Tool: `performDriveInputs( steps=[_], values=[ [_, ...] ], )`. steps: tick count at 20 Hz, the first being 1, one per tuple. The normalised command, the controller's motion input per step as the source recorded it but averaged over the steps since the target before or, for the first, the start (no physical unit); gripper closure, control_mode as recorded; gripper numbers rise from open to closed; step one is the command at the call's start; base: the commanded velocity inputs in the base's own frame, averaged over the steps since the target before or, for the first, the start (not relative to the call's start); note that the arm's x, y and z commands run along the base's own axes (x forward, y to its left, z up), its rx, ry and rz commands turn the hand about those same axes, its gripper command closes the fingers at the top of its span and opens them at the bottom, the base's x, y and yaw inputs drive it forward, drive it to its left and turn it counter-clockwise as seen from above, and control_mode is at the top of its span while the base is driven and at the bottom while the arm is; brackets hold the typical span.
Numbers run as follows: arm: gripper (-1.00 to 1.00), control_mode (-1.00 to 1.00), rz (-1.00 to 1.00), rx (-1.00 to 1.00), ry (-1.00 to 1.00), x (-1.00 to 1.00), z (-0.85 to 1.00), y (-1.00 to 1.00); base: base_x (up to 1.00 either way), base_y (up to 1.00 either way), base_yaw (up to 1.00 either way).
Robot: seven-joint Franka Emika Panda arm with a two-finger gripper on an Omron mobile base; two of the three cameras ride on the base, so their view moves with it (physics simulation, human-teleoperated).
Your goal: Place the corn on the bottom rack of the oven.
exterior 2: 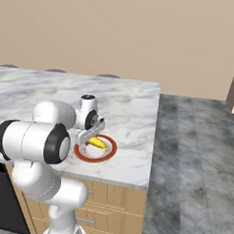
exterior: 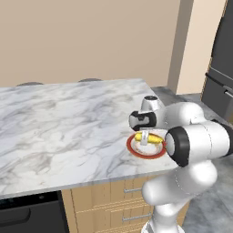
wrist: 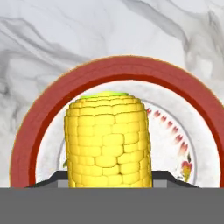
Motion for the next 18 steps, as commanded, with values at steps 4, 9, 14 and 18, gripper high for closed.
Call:
performDriveInputs(
  steps=[4,9,14,18],
  values=[
    [1.0,-1.0,-0.04,-0.01,-0.17,-0.86,1.0,0.17,0.0,0.0,0.0],
    [1.0,-1.0,-0.03,0.0,-0.08,-0.92,1.0,0.03,0.0,0.0,0.0],
    [1.0,-1.0,-0.27,0.07,-0.01,-0.87,1.0,0.0,0.0,0.0,0.0],
    [1.0,-1.0,-0.26,0.08,0.01,-0.9,1.0,-0.04,0.0,0.0,0.0]
  ],
)
